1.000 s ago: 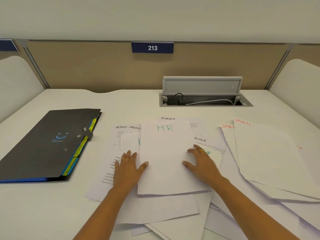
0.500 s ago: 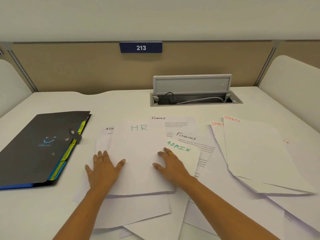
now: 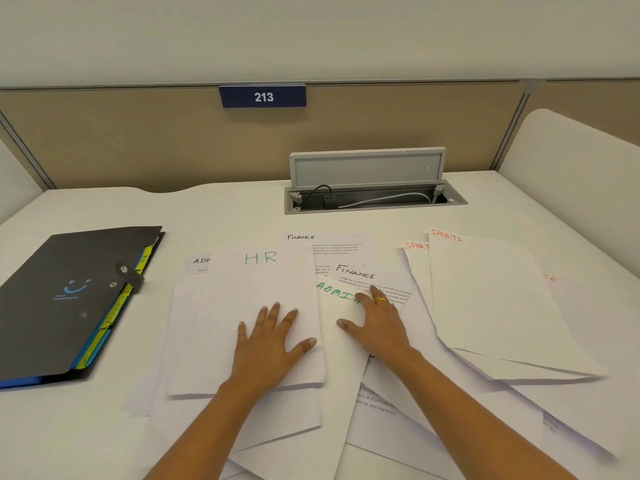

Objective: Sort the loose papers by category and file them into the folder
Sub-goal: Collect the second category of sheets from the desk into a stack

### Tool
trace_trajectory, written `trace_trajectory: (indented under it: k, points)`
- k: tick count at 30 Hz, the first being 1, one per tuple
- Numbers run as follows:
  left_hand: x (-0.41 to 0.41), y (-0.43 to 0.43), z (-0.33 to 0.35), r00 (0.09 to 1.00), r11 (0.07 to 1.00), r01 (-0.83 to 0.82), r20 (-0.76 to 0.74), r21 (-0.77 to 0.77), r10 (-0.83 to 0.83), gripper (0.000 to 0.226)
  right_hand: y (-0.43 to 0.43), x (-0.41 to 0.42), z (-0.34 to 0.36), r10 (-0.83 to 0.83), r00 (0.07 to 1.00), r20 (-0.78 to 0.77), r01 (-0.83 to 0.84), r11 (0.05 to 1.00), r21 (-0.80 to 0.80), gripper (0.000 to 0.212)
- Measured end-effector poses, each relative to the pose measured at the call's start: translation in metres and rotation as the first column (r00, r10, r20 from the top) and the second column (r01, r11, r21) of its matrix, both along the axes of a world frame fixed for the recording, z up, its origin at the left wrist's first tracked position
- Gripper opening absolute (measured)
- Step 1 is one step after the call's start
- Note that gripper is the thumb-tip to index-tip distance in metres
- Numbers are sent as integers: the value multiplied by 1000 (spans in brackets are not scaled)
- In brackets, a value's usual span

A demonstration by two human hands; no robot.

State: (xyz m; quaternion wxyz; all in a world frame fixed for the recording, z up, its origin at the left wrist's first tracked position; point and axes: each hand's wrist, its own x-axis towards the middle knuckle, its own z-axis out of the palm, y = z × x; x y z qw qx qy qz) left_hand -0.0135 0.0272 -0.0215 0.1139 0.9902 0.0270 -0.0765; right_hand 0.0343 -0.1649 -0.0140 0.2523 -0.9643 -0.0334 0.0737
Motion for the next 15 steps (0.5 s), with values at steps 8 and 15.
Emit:
trace_trajectory:
  k: [8, 15]
  points:
    - [-6, 14, -1, 997, 997, -66, -33, 45, 67, 131, -11, 10, 2, -33, 999, -33, 37, 991, 126, 76]
    - [-14, 34, 2, 989, 990, -134, -52, 38, 136, 75, 15, 10, 5, 2, 996, 89, -8, 998, 64, 65]
